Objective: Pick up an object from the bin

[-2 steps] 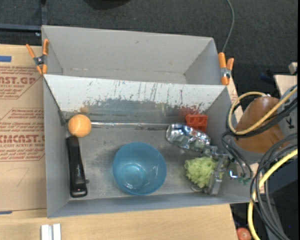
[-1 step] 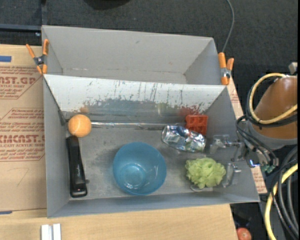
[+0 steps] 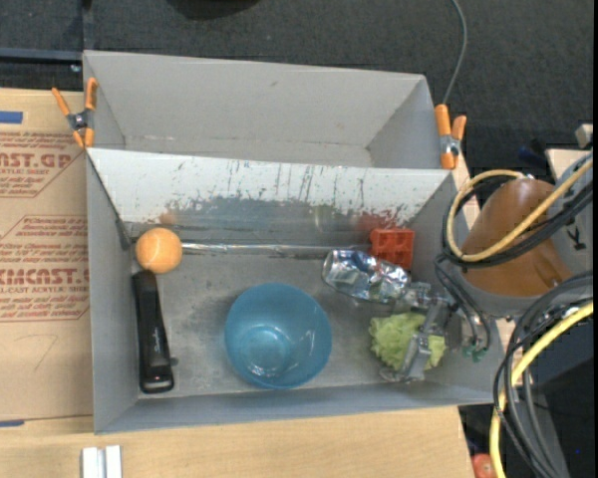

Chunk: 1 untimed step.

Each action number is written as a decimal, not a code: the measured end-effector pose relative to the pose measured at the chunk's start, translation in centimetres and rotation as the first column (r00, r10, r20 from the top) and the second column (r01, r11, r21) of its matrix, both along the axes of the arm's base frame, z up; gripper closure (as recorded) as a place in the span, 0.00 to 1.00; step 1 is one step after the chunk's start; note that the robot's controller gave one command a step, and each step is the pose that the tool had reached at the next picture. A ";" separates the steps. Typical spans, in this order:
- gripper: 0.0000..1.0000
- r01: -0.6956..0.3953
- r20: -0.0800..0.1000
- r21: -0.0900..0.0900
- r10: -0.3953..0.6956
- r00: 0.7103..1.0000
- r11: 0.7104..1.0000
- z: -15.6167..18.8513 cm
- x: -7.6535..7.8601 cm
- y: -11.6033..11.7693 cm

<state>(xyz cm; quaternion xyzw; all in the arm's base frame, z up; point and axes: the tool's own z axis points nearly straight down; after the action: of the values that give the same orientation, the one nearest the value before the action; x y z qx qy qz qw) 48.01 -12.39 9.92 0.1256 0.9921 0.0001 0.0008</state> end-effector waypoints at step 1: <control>0.00 -0.238 0.017 -0.009 0.239 0.971 0.971 -2.8 0.4 -0.9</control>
Offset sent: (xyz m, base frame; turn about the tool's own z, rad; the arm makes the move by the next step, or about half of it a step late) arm 0.0007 0.0443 -0.0292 0.2266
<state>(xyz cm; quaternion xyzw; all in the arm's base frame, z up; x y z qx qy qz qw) 48.43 -13.29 7.11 0.0056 0.9999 -0.0020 0.0102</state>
